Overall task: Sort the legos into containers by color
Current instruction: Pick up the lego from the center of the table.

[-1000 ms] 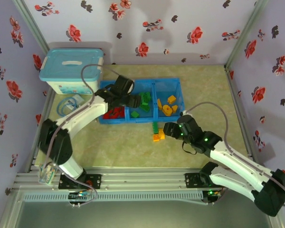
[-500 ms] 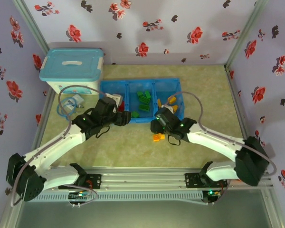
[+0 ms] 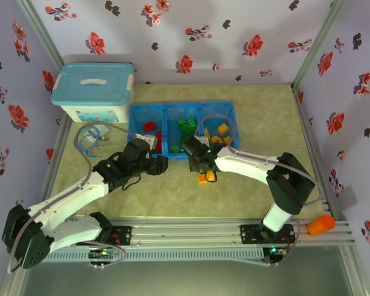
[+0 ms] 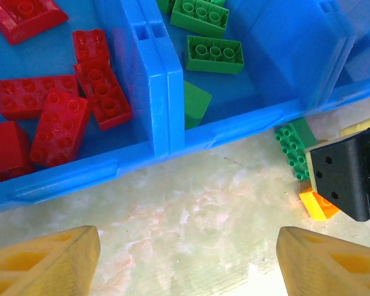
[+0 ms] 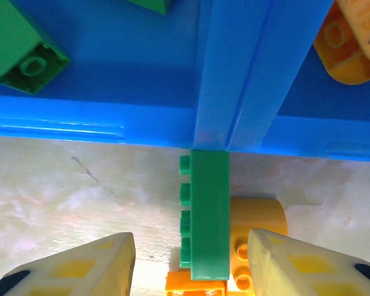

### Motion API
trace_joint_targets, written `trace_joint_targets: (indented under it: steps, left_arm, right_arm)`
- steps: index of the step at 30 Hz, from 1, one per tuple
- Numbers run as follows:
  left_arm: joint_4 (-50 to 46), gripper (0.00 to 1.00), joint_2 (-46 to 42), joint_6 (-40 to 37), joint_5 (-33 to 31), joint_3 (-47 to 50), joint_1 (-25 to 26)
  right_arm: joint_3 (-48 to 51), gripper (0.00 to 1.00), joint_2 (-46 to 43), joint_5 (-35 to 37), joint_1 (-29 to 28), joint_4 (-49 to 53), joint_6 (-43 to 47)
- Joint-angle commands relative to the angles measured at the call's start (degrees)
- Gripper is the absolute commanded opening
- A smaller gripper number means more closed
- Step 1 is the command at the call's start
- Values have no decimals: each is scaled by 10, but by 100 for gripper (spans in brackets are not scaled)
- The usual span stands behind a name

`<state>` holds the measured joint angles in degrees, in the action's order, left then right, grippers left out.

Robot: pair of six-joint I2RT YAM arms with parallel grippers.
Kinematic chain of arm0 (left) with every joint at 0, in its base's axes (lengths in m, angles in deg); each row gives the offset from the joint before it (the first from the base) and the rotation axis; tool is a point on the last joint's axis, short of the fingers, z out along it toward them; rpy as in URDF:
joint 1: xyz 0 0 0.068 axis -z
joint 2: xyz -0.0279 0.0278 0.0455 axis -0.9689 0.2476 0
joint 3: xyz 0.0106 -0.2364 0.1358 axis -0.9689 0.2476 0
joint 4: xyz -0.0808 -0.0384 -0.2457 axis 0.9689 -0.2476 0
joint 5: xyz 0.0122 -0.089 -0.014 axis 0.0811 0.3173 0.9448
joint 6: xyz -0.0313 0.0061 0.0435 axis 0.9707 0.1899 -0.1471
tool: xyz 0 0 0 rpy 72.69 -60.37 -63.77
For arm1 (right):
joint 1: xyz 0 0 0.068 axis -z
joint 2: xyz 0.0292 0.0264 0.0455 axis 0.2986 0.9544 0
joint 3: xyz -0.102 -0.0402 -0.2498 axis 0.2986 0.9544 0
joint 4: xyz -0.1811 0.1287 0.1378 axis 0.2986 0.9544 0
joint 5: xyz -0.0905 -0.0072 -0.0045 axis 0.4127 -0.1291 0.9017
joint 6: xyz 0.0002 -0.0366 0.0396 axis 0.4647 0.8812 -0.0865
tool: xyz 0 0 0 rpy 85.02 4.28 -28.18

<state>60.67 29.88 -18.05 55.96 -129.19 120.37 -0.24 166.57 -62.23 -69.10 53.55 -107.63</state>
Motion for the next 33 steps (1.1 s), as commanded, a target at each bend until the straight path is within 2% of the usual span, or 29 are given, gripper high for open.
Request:
trace_joint_targets:
  steps: [1, 15, 27, 33]
  left_arm:
    - [11, 75, -15, 10, -13, 7, 5]
    - [12, 74, -34, 24, -16, 27, 13]
    - [14, 73, -31, 26, -17, 26, 19]
    - [13, 72, -33, 26, -17, 28, 22]
  right_arm:
    - [-21, 50, 23, 21, -3, 29, 8]
    - [-44, 47, 91, 25, -6, 36, 7]
    - [-67, 27, 70, 42, -38, 53, 3]
    - [-95, 23, 32, 33, -56, 52, 22]
